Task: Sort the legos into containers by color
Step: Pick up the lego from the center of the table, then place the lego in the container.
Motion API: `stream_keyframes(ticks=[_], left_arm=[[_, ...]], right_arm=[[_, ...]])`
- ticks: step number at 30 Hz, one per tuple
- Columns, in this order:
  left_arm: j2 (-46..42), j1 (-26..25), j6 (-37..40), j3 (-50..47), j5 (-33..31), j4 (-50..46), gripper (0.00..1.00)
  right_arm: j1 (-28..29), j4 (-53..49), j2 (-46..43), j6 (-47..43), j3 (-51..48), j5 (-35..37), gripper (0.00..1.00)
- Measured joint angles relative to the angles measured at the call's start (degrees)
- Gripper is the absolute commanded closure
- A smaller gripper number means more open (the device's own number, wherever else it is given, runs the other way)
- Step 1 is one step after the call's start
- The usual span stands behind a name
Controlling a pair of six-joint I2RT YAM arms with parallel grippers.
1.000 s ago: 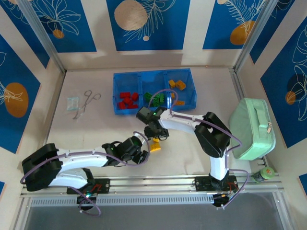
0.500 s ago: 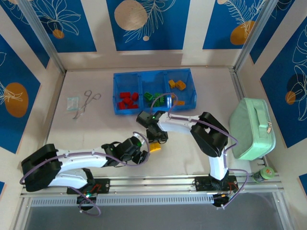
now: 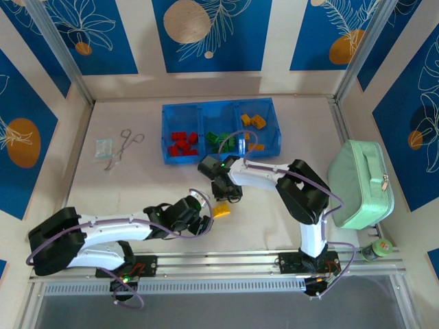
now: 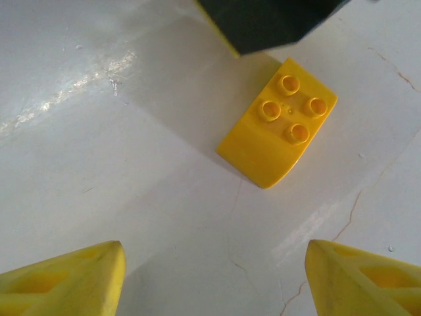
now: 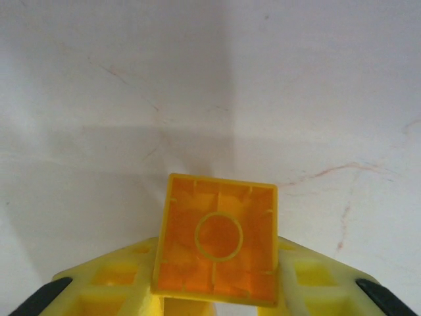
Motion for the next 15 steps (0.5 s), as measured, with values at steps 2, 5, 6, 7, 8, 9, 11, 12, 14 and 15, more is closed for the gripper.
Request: stream_keyframes(ticks=[2, 5, 6, 7, 8, 9, 11, 12, 14, 15], left_arm=[[0.0, 0.0, 0.0, 0.0, 0.0, 0.0, 0.28], [0.1, -0.2, 0.0, 0.0, 0.0, 0.1, 0.27], [0.2, -0.2, 0.0, 0.0, 0.0, 0.1, 0.27], [0.2, -0.2, 0.0, 0.0, 0.0, 0.1, 0.27], [0.2, -0.2, 0.0, 0.0, 0.0, 0.1, 0.27], [0.2, -0.2, 0.0, 0.0, 0.0, 0.1, 0.27], [0.2, -0.4, 0.1, 0.2, 0.0, 0.0, 0.28], [0.2, -0.5, 0.1, 0.2, -0.1, 0.0, 0.27], [0.2, -0.6, 0.2, 0.5, 0.0, -0.1, 0.27], [0.3, -0.7, 0.2, 0.7, -0.1, -0.1, 0.27]], right_arm=[[-1.0, -0.6, -2.0, -0.6, 0.0, 0.5, 0.7], [-3.8, -1.5, -5.6, -1.7, 0.0, 1.2, 0.71], [-4.9, -1.7, -6.9, -2.2, 0.0, 1.5, 0.71], [-6.2, -1.9, -8.1, -2.7, 0.0, 1.8, 0.71], [-7.4, -2.0, -9.1, -3.1, 0.0, 2.0, 0.71], [-8.6, -2.1, -10.1, -3.6, 0.0, 2.1, 0.71], [-11.3, -2.3, -11.8, -4.9, 0.0, 2.1, 0.71], [-13.0, -2.3, -12.5, -5.6, 0.0, 2.0, 0.71], [-16.2, -2.5, -13.2, -7.0, 0.5, 1.8, 0.71], [-17.9, -2.5, -13.2, -7.8, 1.2, 1.6, 0.71]])
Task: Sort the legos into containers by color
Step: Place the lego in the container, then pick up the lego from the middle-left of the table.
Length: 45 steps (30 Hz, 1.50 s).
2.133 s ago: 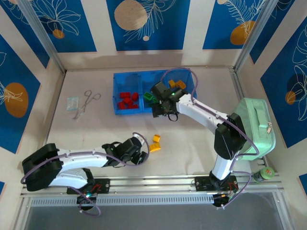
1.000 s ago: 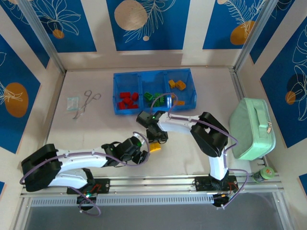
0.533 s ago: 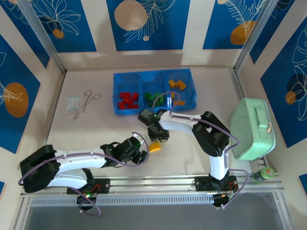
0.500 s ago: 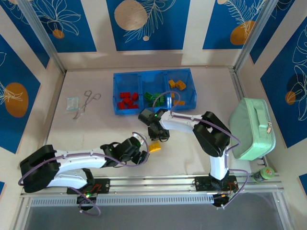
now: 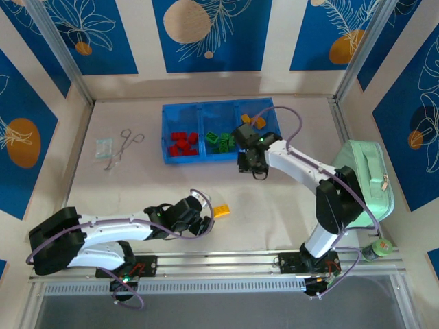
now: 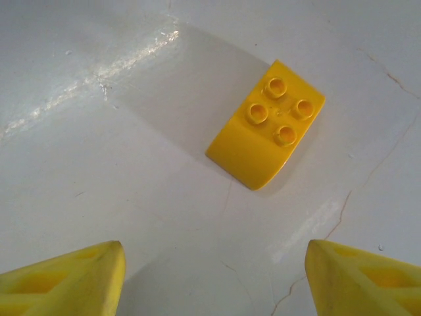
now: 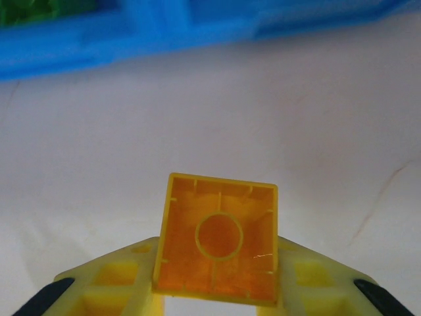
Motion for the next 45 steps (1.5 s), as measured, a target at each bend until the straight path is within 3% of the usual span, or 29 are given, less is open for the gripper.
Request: stream_keyframes(ticks=[8, 13, 16, 18, 19, 21, 25, 30, 39, 45], left_arm=[[1.3, -1.0, 0.0, 2.9, -0.3, -1.4, 0.27], [1.3, -1.4, 0.9, 3.7, -0.9, -2.6, 0.27], [1.3, -1.4, 1.3, 3.8, -1.1, -3.1, 0.27], [1.3, -1.4, 1.5, 4.1, -1.1, -3.4, 0.26], [1.3, -1.4, 1.5, 4.4, -1.1, -3.8, 0.26], [1.3, -1.4, 1.5, 4.9, -1.1, -4.1, 0.25], [1.4, -1.4, 1.6, 5.6, -1.1, -4.3, 0.23], [3.0, -1.5, 2.9, 6.4, -1.0, -4.3, 0.21], [11.1, -1.5, 5.2, 11.2, 0.3, -4.3, 0.2], [16.2, -1.7, 7.4, 14.1, 0.9, -4.2, 0.19]], right_arm=[[-11.9, -0.7, 7.6, -6.5, 13.9, -3.5, 0.71], [-15.0, -2.0, 15.9, -9.4, 23.2, -4.5, 0.7], [-15.1, -3.8, 20.5, -10.4, 28.4, -4.9, 0.59], [-15.1, -5.2, 23.4, -11.0, 31.9, -5.2, 0.39], [-15.1, -5.7, 24.6, -11.5, 33.5, -5.4, 0.34], [-15.1, -6.2, 25.6, -11.9, 34.6, -5.4, 0.29], [-14.8, -6.8, 24.9, -12.2, 34.1, -5.5, 0.28], [-14.4, -5.7, 16.8, -12.2, 26.6, -5.6, 0.28], [-11.8, 7.6, -14.4, -12.4, -1.6, -9.1, 0.18], [-11.2, 11.8, -25.3, -11.9, -15.4, -11.2, 0.17]])
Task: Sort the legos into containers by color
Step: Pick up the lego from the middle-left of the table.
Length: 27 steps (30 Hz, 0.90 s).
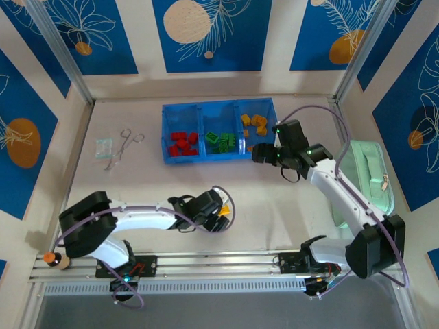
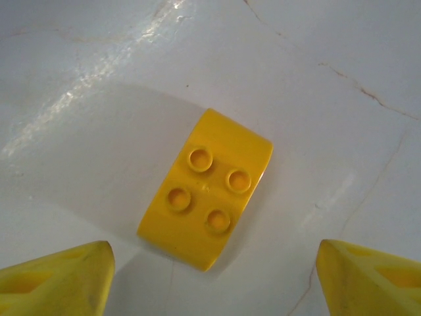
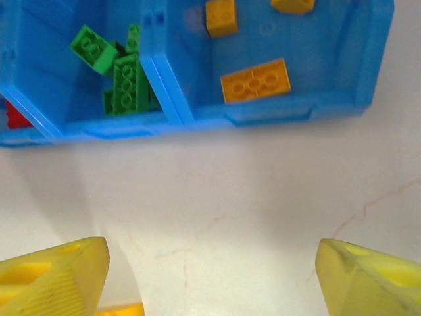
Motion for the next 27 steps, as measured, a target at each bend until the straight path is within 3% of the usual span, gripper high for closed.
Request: stream_keyframes(ticks=[7, 12, 22, 27], left_arm=[[5.1, 0.0, 3.1, 2.2, -0.7, 0.2, 0.2], [7.1, 0.0, 4.3, 4.3, -1.1, -0.7, 0.25], [10.1, 0.0, 5.6, 7.8, -0.1, -0.6, 0.57], [10.6, 0.0, 5.7, 8.5, 0.0, -0.8, 0.62]], right_arm=[[0.0, 0.2, -9.3, 0.9, -8.4, 0.0, 0.18], [0.0, 0.1, -13.8, 2.0, -12.2, -0.2, 0.18], [-0.3, 0.2, -16.4, 4.2, -15.8, -0.6, 0.18], [-0.3, 0.8, -18.6, 5.2, -17.7, -0.6, 0.19]])
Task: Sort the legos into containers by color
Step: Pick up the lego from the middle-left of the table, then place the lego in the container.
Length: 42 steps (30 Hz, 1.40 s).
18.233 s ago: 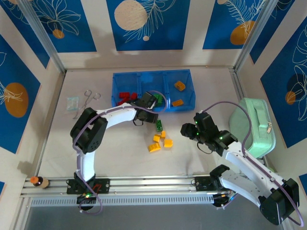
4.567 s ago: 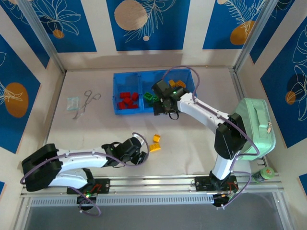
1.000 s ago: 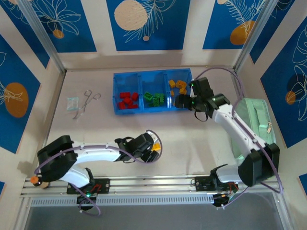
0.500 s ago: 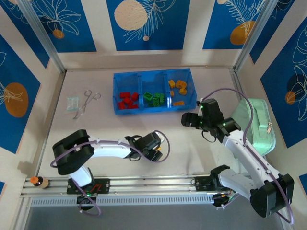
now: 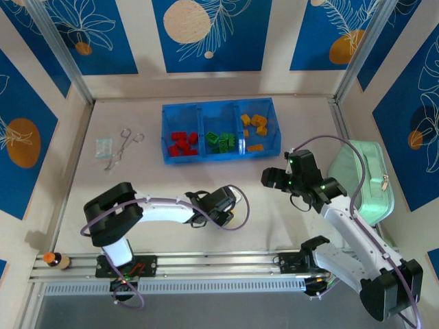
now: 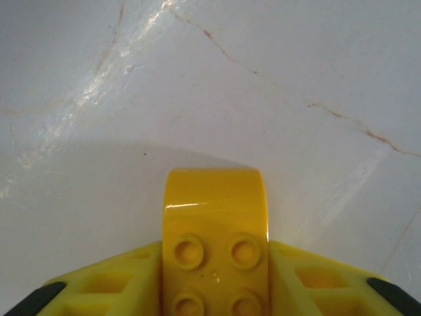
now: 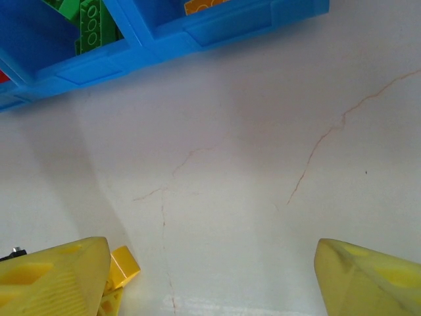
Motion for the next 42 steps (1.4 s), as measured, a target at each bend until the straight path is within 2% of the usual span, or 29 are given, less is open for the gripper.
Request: stream_keyframes(ticks=[7, 13, 19, 29, 42], left_arm=[[0.1, 1.6, 0.0, 2.5, 1.6, -0.7, 0.64], [0.3, 4.8, -0.1, 9.5, 3.6, -1.3, 0.64], [4.1, 8.5, 0.5, 21.4, 6.0, -3.0, 0.64], [15.2, 15.3, 3.3, 42.0, 9.6, -8.9, 0.65], [31.5, 20.2, 4.9, 68.6, 12.6, -16.0, 0.63]], right_arm=[[-0.2, 0.2, -1.7, 1.3, -4.4, 0.1, 0.18], [-0.3, 0.7, -5.3, 1.9, -8.1, 0.4, 0.18], [-0.4, 0.9, -7.7, 2.1, -9.8, 1.4, 0.18], [-0.3, 1.8, -8.5, 3.0, -11.7, 1.3, 0.18], [-0.2, 1.9, -10.1, 3.2, -13.6, 0.9, 0.18]])
